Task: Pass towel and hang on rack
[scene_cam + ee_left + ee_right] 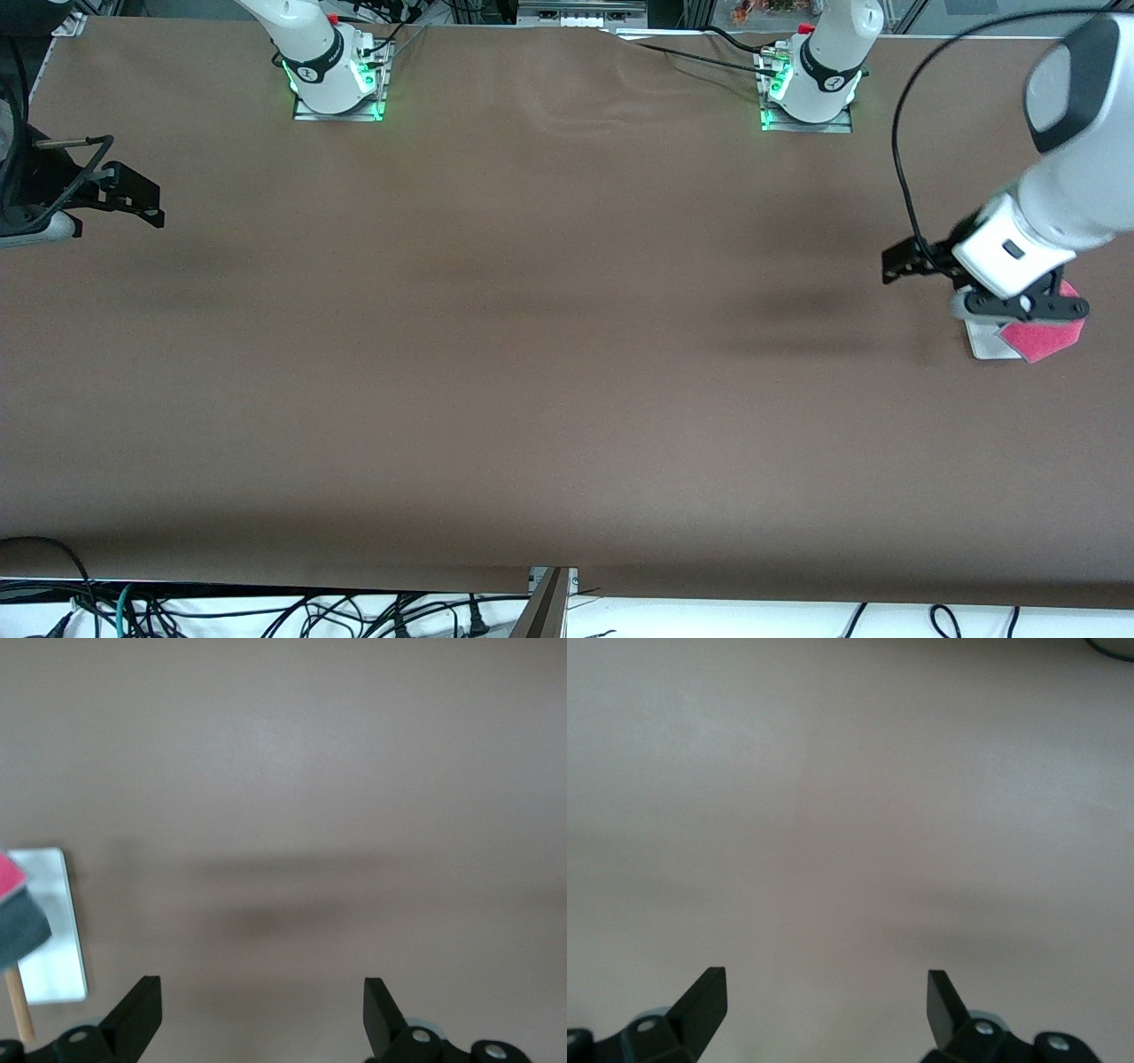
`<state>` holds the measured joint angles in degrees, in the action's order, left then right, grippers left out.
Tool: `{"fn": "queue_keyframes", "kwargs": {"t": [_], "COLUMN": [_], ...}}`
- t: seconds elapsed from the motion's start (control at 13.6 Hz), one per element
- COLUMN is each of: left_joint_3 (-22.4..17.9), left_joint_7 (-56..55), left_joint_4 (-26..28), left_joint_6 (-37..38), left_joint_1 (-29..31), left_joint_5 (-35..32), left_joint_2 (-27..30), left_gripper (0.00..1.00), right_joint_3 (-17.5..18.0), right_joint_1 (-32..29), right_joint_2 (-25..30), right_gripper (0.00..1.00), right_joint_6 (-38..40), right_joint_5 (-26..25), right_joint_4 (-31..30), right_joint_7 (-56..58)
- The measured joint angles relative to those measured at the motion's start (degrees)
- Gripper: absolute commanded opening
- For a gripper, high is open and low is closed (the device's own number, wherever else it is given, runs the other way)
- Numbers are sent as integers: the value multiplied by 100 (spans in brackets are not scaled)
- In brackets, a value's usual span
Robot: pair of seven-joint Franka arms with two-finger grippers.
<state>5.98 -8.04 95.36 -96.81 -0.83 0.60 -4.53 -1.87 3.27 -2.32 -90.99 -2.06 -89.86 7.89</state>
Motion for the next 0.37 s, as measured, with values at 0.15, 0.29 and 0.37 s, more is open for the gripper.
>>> {"fn": "queue_keyframes", "kwargs": {"t": [0.15, 0.29, 0.37], "left_joint_3": [26, 17, 18], "left_joint_7": [-78, -49, -47], "left_joint_4": [247, 422, 545], "left_joint_6": [-1, -42, -181], "left_joint_1": [243, 460, 490], "left_joint_5": [-10, -10, -10], "left_joint_2": [443, 625, 639], "left_gripper": [100, 100, 100], "right_joint_3": [2, 11, 18], "right_joint_1": [0, 0, 0], "right_joint_2": [-13, -17, -18], "right_gripper": [100, 100, 100], "right_joint_6": [-4, -9, -10], "right_joint_5": [0, 0, 0], "right_joint_4": [1, 2, 2], "right_joint_7": [0, 1, 1]}}
